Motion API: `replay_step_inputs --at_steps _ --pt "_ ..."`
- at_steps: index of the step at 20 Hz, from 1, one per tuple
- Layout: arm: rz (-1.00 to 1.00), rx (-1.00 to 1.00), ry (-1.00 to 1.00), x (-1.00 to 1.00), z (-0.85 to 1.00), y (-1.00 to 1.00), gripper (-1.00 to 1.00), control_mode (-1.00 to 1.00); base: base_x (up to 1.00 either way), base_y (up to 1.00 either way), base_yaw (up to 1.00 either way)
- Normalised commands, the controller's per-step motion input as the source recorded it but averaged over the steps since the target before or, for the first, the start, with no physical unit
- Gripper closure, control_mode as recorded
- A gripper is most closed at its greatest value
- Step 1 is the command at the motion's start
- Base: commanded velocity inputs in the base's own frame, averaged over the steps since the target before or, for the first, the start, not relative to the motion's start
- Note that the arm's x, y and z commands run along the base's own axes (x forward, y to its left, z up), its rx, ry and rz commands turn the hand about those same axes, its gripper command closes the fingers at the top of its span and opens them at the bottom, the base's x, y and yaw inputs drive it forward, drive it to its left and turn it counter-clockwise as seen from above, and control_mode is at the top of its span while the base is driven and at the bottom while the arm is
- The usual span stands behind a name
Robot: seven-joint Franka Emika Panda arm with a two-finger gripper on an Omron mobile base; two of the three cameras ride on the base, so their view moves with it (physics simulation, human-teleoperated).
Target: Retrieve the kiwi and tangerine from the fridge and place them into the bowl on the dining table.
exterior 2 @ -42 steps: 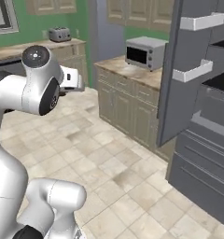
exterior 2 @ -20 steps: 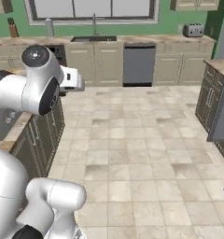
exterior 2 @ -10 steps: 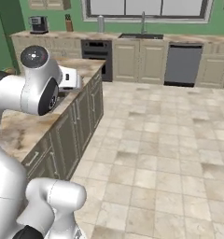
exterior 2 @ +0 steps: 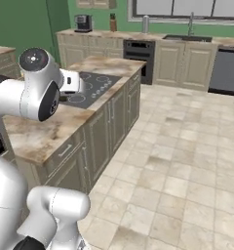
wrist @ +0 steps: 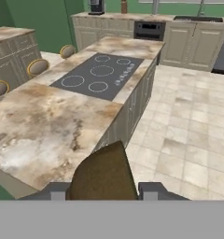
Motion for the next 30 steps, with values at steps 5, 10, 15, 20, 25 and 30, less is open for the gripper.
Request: replay_step_inputs --at_steps 5,10,15,20,25,30 --pt "0.0 0.0 0.0 0.0 0.0 0.0 1.0 1.0 0.22 -0.4 0.24" --pt "0.0 0.0 0.0 0.0 0.0 0.0 1.0 1.0 0.89 -0.45 0.1" --pt "0.0 0.0 0.0 0.0 0.0 0.0 1.0 1.0 1.0 -0.52 0.02" --pt "0.0 0.0 0.0 0.0 0.0 0.0 1.0 1.0 1.0 -0.58 0.0" --pt "0.0 0.0 0.0 0.0 0.0 0.0 1.0 1.0 0.97 -0.66 0.0" --pt "0.0 0.0 0.0 0.0 0.0 0.0 1.0 1.0 0.92 -0.67 -0.07"
